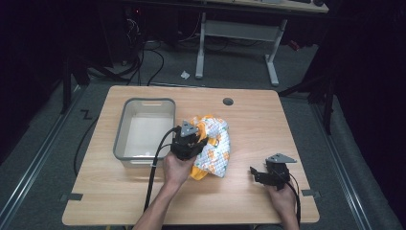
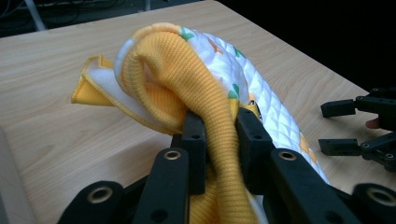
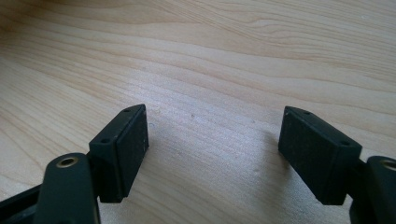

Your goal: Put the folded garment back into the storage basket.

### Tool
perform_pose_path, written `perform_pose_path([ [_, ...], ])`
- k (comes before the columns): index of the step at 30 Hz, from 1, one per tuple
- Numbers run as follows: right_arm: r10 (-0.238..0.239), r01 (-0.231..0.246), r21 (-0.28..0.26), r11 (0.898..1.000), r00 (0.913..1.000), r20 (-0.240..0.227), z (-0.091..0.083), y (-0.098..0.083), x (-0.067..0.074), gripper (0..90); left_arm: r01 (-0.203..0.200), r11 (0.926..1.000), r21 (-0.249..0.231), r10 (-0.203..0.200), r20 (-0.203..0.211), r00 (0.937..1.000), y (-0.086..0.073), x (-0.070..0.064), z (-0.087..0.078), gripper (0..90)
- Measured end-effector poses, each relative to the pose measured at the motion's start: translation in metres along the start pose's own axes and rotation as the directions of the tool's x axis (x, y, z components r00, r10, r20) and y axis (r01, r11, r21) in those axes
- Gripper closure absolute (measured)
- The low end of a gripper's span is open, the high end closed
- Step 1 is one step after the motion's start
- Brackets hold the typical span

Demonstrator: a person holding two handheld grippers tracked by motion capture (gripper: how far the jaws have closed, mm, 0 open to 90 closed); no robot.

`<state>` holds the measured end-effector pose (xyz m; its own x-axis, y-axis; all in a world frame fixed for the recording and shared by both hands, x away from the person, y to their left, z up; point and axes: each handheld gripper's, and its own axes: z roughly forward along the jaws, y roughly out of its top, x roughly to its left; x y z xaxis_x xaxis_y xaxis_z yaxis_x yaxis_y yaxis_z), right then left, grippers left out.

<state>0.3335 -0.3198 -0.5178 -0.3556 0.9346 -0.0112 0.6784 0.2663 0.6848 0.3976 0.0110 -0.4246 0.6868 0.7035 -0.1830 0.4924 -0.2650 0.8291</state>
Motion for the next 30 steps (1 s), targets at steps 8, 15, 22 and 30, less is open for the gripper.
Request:
perform_pose_path([
  [8,-0.001,0.001,0.0,1.0,1.0,-0.001,0.0,0.0,0.0,24.3,0.005,0.9998,-0.019,-0.005,-0.007,1.0,0.005,0.007,-0.012,75.9],
  [15,-0.001,0.001,0.0,1.0,1.0,0.0,0.0,0.0,0.0,24.3,0.018,0.9992,-0.035,-0.018,-0.002,0.9998,0.008,0.014,-0.023,75.9],
  [22,0.0,0.0,0.0,1.0,1.0,-0.001,0.0,0.0,0.0,24.3,0.045,0.9969,-0.064,-0.045,0.001,0.999,0.011,0.024,-0.036,75.9],
  [30,0.0,0.0,0.0,1.0,1.0,-0.001,0.0,0.0,0.0,24.3,0.064,0.9947,-0.08,-0.065,-0.006,0.9979,0.012,0.035,-0.049,75.9],
])
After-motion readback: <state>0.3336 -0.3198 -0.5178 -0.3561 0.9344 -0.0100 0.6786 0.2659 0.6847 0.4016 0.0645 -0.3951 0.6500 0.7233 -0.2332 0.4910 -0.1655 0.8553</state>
